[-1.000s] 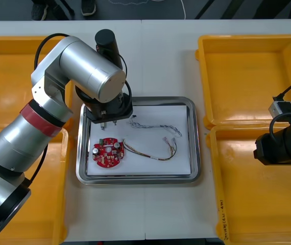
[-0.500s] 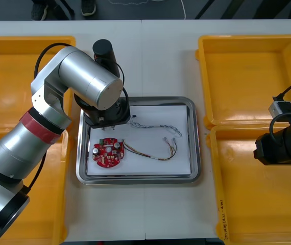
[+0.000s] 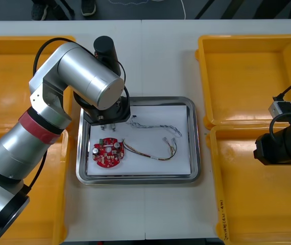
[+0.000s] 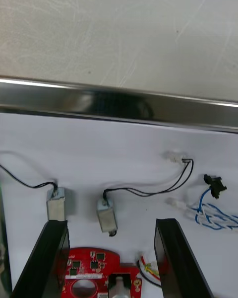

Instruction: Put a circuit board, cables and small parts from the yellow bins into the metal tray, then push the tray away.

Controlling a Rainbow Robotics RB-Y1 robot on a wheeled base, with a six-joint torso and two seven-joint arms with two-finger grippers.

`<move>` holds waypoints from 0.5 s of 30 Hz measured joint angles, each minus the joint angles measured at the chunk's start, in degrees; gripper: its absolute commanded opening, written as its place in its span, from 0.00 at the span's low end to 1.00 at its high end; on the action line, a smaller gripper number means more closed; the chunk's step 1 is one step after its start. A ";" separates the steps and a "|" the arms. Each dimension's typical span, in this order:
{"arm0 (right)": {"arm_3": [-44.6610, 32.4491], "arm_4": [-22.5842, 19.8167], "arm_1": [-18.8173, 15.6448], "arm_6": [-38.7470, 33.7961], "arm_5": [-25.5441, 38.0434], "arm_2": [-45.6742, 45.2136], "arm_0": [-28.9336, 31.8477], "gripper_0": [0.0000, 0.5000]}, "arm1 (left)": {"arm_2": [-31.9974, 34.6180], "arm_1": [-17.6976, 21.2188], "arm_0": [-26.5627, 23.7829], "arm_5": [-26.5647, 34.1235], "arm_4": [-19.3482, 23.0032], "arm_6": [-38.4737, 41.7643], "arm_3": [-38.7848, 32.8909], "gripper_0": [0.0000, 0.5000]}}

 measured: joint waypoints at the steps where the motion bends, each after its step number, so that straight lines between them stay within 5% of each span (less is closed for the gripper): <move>1: 0.00 0.00 0.00 0.00 0.00 0.00 0.00 0.92 | 0.12 0.00 0.00 0.92 -0.04 0.00 -0.69 1.00; 15: 0.00 -0.01 0.00 0.00 0.00 0.00 0.00 0.92 | 4.40 1.06 0.00 8.70 -1.42 0.00 -13.92 1.00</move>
